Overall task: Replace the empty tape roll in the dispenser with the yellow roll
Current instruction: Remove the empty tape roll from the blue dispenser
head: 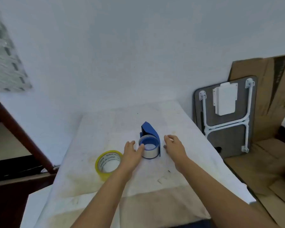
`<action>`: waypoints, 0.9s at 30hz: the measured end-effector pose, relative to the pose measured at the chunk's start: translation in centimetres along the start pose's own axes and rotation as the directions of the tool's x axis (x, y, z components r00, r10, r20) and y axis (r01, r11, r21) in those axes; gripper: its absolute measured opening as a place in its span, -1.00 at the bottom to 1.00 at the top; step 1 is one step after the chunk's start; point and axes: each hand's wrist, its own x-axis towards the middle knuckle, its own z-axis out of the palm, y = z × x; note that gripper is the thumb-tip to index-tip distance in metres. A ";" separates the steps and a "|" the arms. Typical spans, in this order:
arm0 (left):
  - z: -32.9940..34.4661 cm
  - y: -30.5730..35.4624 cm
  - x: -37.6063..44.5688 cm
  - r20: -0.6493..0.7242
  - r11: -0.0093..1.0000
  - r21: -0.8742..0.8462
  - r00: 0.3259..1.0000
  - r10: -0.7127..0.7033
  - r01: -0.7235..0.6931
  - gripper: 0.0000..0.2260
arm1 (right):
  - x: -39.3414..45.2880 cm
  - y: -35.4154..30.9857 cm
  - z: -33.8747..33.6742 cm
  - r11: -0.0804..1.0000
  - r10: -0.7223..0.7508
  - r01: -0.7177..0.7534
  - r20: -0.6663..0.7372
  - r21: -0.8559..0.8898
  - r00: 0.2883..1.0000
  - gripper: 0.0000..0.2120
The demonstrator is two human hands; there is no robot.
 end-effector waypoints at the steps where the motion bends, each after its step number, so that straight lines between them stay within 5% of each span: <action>1: 0.1 -0.1 0.6 0.000 1.000 0.007 1.000 0.008 -0.008 -0.41 | 0.6 -0.2 0.4 1.000 0.015 -0.015 -0.005 0.017 1.000 -0.57; 7: 0.2 -1.2 1.4 0.079 0.991 -0.117 0.994 0.077 -0.067 -0.52 | 1.4 0.0 2.2 1.000 -0.007 0.006 0.078 0.019 0.997 -0.59; 13: -0.6 -1.6 -0.7 0.134 0.929 -0.363 0.983 0.127 -0.071 -0.60 | 0.2 0.1 2.2 0.979 -0.024 0.012 0.060 0.202 0.998 -0.60; 19: -1.3 -2.1 -1.8 0.217 0.928 -0.371 0.968 0.122 -0.034 -0.50 | -1.1 0.7 1.5 0.924 -0.017 -0.058 0.193 0.377 0.981 -0.51; 21: -1.5 -2.3 -2.1 0.215 0.934 -0.356 0.969 0.125 -0.042 -0.48 | -2.0 0.3 1.1 0.930 -0.022 -0.063 0.226 0.361 0.974 -0.56; 25: -2.2 -2.6 -2.5 0.212 0.938 -0.332 0.961 0.179 -0.101 -0.48 | -3.2 0.2 0.3 0.951 -0.023 -0.077 0.317 0.301 0.948 -0.30; 27: -2.5 -2.4 -3.0 0.201 0.940 -0.320 0.961 0.190 -0.119 -0.47 | -3.8 0.4 -0.2 0.946 -0.050 -0.060 0.326 0.318 0.944 -0.41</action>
